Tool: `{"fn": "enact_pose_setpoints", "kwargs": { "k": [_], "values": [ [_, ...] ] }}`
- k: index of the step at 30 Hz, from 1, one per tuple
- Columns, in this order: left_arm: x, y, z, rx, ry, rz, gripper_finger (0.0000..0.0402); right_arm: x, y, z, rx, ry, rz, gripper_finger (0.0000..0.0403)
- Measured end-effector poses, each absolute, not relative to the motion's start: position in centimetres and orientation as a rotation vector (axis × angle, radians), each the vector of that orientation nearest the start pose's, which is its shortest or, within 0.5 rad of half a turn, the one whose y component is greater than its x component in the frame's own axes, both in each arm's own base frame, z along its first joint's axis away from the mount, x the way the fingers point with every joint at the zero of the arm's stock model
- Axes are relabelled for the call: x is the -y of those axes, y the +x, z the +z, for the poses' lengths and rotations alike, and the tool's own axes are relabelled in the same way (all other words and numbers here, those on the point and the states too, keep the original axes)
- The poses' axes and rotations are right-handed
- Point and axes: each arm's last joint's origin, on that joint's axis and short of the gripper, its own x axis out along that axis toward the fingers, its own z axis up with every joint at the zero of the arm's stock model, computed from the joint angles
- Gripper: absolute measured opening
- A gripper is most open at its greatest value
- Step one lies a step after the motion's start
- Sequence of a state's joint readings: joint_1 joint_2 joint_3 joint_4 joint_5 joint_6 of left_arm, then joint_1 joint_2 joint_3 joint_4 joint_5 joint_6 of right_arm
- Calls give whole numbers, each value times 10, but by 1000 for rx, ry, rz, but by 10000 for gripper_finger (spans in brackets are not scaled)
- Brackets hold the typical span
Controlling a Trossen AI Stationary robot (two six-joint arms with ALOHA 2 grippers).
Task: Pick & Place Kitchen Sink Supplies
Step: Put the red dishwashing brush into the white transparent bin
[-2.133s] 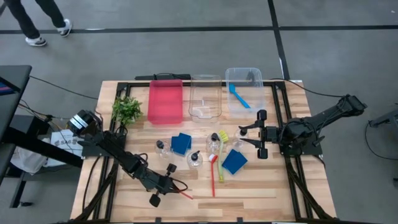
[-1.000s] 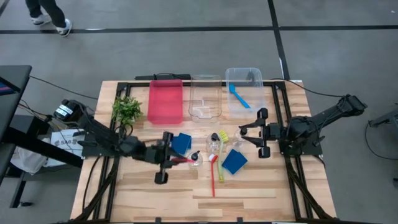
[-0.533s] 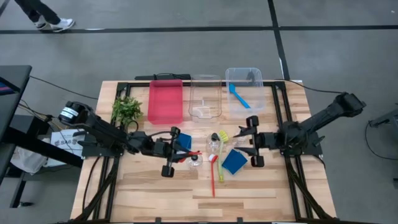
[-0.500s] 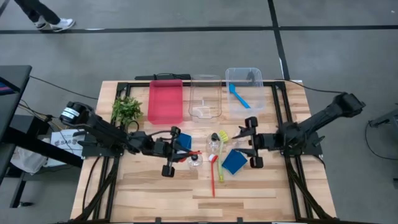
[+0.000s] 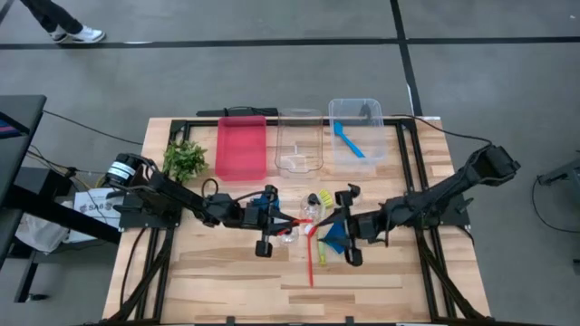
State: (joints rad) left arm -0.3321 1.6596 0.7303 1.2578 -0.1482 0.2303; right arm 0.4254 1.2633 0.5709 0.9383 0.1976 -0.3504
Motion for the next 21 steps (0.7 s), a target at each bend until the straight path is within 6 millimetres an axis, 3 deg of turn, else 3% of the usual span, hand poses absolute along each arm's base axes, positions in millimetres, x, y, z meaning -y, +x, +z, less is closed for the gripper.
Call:
{"fn": "enact_pose_setpoints", "kwargs": {
  "k": [12,21],
  "values": [
    [104,313,237,338,150,-145,27,-100,263,274,263,-295,121,168],
    [104,312,237,338,150,-147,27,-91,268,276,292,-291,83,194]
  ]
}}
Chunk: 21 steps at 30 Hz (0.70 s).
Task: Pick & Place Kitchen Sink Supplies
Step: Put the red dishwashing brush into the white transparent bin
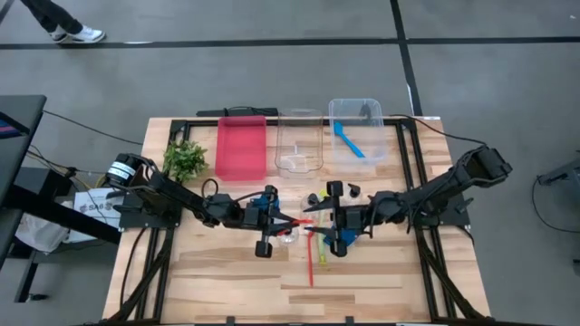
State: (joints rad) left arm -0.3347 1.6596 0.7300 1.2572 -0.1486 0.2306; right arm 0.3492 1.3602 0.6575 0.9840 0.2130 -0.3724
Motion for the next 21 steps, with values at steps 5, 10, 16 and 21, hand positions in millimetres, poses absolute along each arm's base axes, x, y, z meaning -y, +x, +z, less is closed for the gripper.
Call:
{"fn": "enact_pose_setpoints", "kwargs": {
  "k": [5,10,16,21],
  "values": [
    [104,312,237,338,150,-147,26,-88,268,278,314,-287,70,194],
    [104,312,237,336,148,-140,27,-87,268,280,341,-279,80,183],
    [104,312,237,336,148,-140,27,-88,270,285,359,-279,113,167],
    [104,312,237,336,148,-140,27,-89,273,292,354,-281,111,157]
  ]
}}
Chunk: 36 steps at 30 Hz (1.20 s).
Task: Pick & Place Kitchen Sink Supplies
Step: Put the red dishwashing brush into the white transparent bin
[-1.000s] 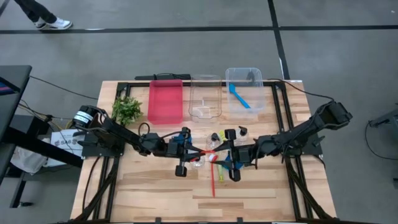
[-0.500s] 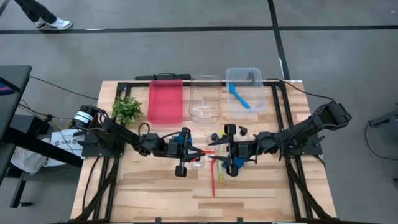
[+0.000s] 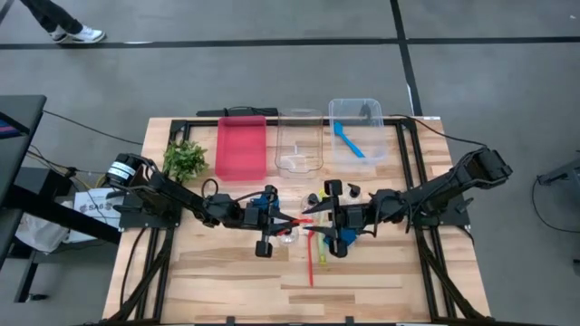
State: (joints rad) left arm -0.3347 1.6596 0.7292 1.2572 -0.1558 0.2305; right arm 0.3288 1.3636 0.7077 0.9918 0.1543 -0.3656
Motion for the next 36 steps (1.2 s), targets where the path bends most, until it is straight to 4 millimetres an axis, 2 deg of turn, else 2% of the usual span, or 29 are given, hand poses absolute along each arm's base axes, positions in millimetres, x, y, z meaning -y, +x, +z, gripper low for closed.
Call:
{"fn": "enact_pose_setpoints", "kwargs": {
  "k": [11,14,19,24,28,36],
  "values": [
    [104,312,237,336,148,-140,28,-89,276,296,339,-285,112,127],
    [104,312,237,336,148,-139,28,-88,277,295,337,-286,109,96],
    [104,312,237,336,159,-130,28,-87,277,295,334,-288,104,17],
    [103,312,237,335,153,-120,29,-87,277,295,334,-287,104,25],
    [103,312,237,333,149,-115,32,-87,277,295,334,-289,105,10],
    [108,310,237,329,137,-125,43,-87,277,295,334,-300,108,12]
  ]
}}
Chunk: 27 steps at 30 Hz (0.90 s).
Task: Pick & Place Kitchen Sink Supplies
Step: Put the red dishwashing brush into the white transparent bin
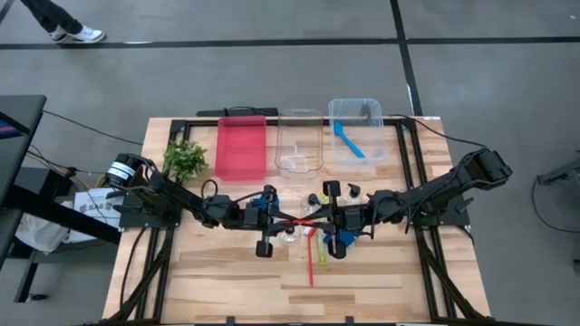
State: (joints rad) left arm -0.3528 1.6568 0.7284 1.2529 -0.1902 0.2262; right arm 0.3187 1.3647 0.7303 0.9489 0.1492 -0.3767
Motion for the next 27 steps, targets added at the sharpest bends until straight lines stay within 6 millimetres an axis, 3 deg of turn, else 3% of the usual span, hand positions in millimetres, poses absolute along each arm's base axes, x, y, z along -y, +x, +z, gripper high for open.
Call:
{"fn": "enact_pose_setpoints", "kwargs": {
  "k": [15,22,27],
  "values": [
    [115,300,251,324,109,-164,104,-88,279,301,350,-305,133,11],
    [125,283,258,326,193,-187,145,-88,281,303,336,-323,124,11],
    [130,268,264,353,233,-200,152,-88,281,307,339,-330,114,11]
  ]
}}
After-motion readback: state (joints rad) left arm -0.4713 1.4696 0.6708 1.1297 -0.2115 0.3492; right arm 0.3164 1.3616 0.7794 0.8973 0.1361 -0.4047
